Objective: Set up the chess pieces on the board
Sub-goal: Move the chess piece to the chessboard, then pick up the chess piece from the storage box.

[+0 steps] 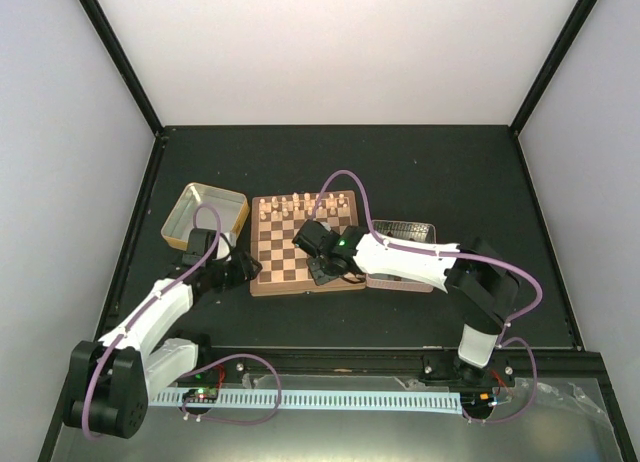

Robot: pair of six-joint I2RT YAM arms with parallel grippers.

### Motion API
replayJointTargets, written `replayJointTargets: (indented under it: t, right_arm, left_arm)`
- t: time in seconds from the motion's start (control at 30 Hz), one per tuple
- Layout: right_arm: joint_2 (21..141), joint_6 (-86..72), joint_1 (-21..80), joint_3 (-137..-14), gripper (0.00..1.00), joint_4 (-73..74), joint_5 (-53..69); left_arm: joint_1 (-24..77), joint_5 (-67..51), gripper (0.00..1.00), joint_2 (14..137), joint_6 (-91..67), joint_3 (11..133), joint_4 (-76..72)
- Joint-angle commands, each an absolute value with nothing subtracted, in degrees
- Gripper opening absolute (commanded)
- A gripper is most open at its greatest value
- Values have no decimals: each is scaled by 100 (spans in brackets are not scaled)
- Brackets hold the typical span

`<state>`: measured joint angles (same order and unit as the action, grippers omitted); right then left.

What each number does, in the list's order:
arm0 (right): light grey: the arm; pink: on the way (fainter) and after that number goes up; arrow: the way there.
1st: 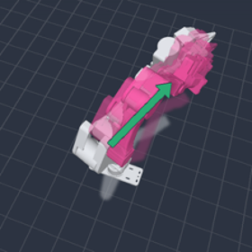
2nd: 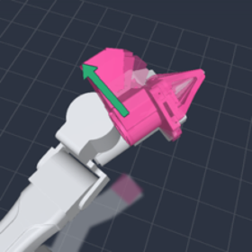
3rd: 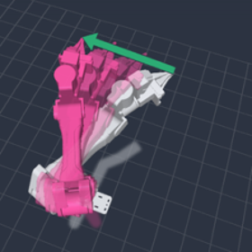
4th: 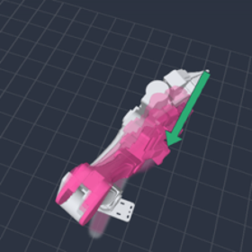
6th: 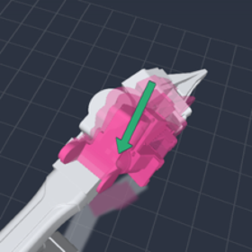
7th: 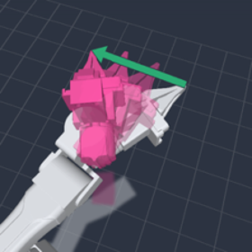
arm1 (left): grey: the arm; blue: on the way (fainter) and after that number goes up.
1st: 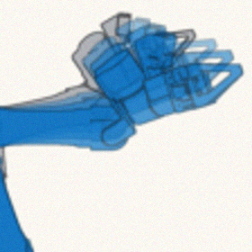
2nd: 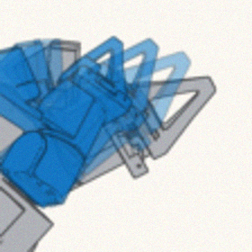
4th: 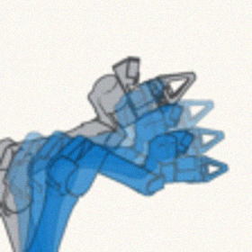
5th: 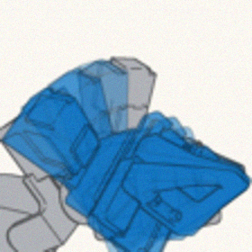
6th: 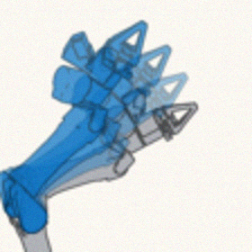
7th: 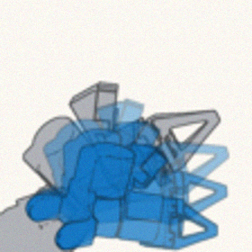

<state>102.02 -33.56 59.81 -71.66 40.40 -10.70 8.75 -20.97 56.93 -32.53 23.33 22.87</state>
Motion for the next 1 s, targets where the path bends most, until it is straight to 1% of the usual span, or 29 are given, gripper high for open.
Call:
replayJointTargets:
  t: [0.0,0.07,0.2,0.4,0.57,0.77,0.83,0.97]
  right_arm:
    - [10344,-3389,6012,-7174,17,3955,-928]
    - [10346,-3388,6010,-7187,20,4004,-919]
    - [10249,-3385,6006,-7334,32,4165,-966]
    - [9523,-3554,5842,-7480,45,4133,-1151]
    - [8684,-3722,5271,-6945,45,3941,-1484]
    - [7620,-3639,3810,-5762,44,3584,-1437]
    - [7504,-3504,3386,-5484,43,3536,-1345]
    - [7646,-3312,2776,-5116,37,3441,-991]
  left_arm:
    - [910,-2030,59,5615,-3175,2496,2397]
    - [912,-2035,59,5609,-3174,2504,2400]
    - [906,-2041,59,5575,-3173,2544,2451]
    - [905,-1852,62,5299,-3150,2783,2740]
    - [909,-1808,63,4955,-3033,3008,2863]
    - [907,-1887,64,4627,-2856,3330,2844]
    - [905,-1925,65,4517,-2812,3422,2802]
    - [906,-1968,66,4364,-2705,3555,2663]
